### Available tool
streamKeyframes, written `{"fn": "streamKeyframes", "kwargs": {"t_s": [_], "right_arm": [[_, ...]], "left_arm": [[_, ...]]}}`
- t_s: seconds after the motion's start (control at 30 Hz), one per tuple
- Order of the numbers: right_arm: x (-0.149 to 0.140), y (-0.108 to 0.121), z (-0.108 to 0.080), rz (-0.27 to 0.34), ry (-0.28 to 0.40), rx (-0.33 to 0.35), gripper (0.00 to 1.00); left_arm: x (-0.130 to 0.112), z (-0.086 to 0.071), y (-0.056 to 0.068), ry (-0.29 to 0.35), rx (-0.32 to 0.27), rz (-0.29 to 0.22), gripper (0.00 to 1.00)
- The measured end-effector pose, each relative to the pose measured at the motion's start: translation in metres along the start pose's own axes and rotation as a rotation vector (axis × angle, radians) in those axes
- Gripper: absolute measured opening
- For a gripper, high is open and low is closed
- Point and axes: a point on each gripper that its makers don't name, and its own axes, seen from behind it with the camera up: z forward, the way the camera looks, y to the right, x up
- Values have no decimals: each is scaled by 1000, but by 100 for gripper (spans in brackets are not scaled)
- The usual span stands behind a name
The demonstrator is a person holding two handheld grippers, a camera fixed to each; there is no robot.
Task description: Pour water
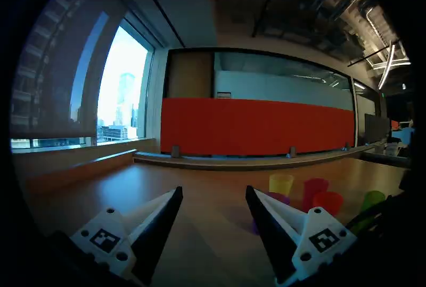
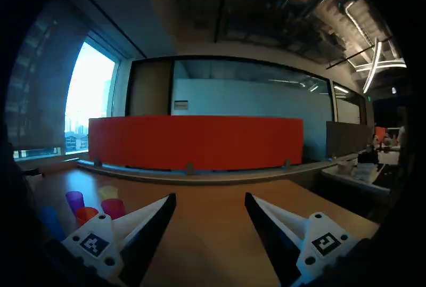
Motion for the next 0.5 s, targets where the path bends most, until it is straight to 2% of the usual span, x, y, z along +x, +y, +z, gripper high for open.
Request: {"fn": "streamKeyframes", "kwargs": {"t_s": [0.5], "right_arm": [[3,3,-2,9,6,-1,100]], "left_arm": [[-8,4,5,-31,-9,36,87]]}}
